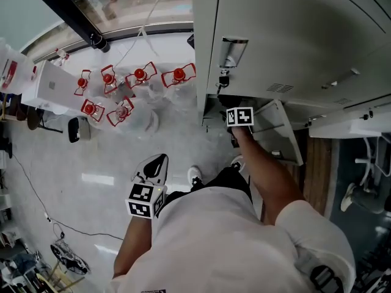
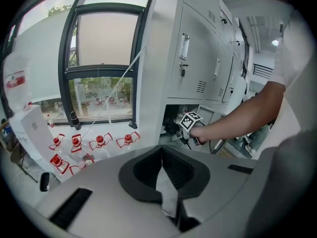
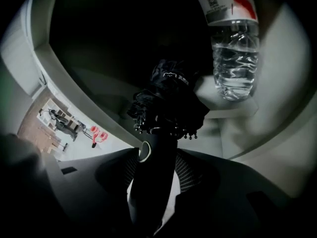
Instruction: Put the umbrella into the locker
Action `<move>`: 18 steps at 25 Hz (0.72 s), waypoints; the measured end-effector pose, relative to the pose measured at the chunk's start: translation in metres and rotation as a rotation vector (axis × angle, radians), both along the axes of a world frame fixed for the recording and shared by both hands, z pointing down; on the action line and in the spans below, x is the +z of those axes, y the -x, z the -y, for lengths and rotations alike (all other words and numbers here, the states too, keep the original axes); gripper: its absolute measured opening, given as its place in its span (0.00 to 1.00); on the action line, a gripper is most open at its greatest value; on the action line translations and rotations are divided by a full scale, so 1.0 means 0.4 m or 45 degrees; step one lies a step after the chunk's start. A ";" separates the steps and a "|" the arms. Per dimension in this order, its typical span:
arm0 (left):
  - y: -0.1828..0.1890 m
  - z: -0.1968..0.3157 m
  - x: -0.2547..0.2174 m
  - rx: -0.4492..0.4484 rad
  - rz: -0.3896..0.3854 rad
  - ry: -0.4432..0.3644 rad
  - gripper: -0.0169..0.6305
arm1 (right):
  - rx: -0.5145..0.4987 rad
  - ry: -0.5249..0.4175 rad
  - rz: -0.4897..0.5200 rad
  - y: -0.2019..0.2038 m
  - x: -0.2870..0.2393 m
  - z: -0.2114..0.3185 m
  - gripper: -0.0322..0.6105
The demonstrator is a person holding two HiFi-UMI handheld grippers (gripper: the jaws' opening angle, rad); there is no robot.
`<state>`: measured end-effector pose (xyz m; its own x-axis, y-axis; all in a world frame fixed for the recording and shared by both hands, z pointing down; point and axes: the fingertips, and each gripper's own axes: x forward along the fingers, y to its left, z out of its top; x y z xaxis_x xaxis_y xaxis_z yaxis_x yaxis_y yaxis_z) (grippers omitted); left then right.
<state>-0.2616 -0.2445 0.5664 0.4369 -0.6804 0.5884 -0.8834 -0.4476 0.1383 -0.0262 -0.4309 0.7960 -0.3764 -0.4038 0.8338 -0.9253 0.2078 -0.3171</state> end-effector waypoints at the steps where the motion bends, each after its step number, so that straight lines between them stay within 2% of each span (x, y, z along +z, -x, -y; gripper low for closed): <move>1: -0.006 0.005 0.001 0.013 -0.002 -0.002 0.05 | -0.011 -0.013 -0.011 -0.009 -0.007 -0.012 0.42; 4: -0.022 0.023 -0.003 0.055 -0.007 -0.020 0.05 | -0.034 -0.088 -0.043 -0.035 -0.044 -0.059 0.42; 9: -0.048 0.038 -0.007 0.117 -0.003 -0.040 0.05 | -0.178 -0.235 -0.173 -0.038 -0.098 -0.160 0.42; 12: -0.065 0.039 -0.013 0.141 -0.012 -0.047 0.05 | -0.207 -0.242 -0.202 -0.035 -0.099 -0.195 0.42; 16: -0.080 0.030 -0.013 0.168 -0.011 -0.048 0.05 | -0.165 -0.182 -0.219 -0.048 -0.082 -0.211 0.41; 18: -0.081 0.022 -0.009 0.168 -0.011 -0.043 0.05 | -0.167 -0.175 -0.220 -0.047 -0.075 -0.205 0.33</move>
